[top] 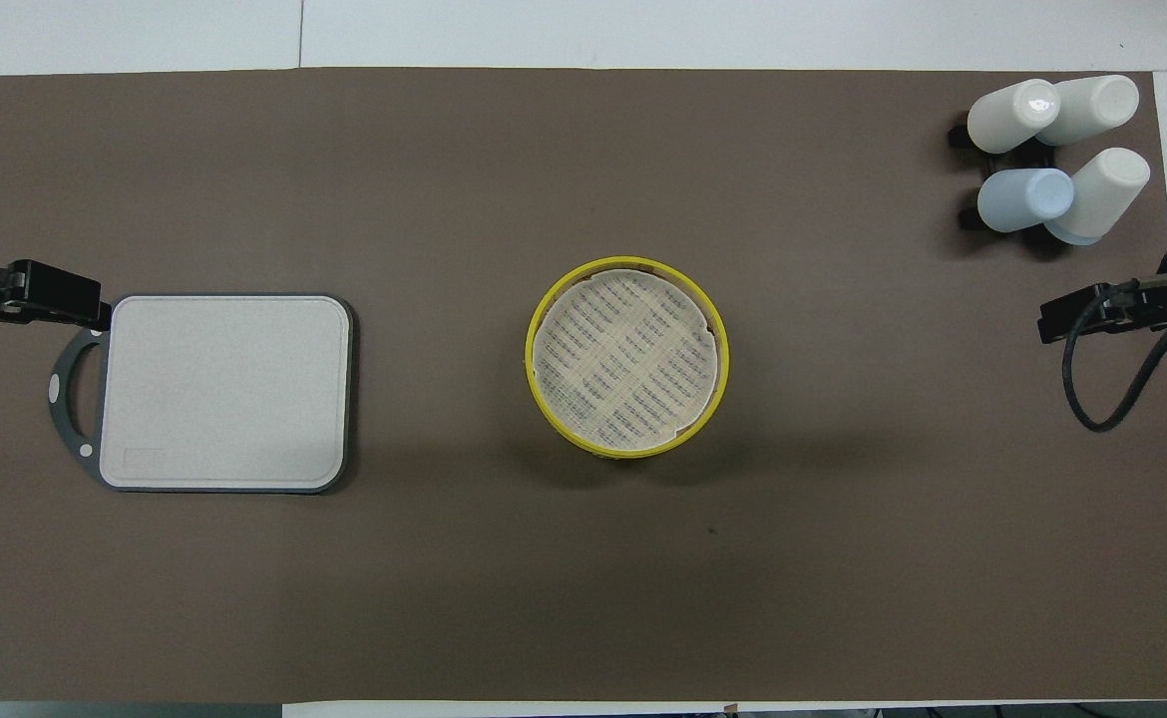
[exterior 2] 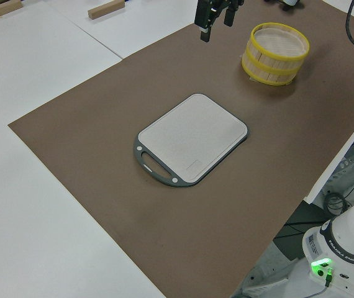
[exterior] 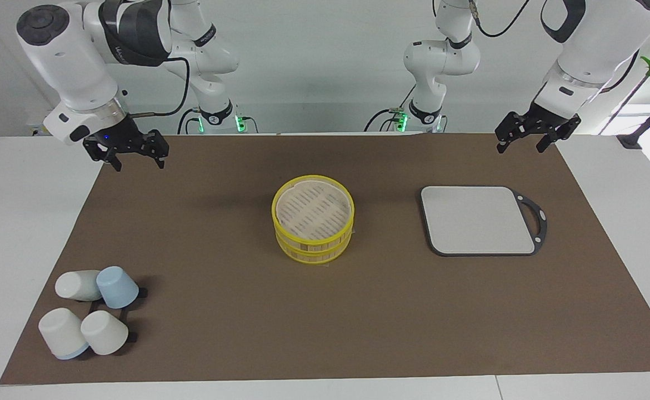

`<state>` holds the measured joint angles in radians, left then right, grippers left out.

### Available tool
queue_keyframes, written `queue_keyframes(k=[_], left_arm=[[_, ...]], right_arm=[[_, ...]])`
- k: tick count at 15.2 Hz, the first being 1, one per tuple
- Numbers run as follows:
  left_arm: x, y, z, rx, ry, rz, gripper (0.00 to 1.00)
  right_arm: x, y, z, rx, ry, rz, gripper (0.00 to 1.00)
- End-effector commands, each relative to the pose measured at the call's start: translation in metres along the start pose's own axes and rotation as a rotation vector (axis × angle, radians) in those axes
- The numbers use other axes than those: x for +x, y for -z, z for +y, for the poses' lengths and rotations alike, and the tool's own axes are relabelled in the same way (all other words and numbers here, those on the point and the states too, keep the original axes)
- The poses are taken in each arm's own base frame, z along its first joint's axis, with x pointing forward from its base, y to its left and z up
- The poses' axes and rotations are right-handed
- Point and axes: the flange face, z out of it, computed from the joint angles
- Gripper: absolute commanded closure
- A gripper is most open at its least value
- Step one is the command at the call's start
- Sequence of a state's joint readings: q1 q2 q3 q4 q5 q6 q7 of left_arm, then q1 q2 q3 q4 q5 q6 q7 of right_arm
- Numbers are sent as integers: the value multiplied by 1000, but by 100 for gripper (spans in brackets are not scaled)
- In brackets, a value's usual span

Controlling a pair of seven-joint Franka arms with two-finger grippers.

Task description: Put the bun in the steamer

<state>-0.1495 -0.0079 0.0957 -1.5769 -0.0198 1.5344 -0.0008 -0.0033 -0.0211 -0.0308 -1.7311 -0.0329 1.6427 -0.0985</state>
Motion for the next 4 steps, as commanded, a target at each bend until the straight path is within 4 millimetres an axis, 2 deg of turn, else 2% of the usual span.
queue_keyframes(k=[1, 4], left_arm=[[-7, 1, 0, 10, -11, 14, 0], [-7, 0, 0, 8, -11, 13, 0]], right_arm=[[-2, 3, 0, 21, -24, -8, 0], [-2, 3, 1, 21, -26, -8, 0]])
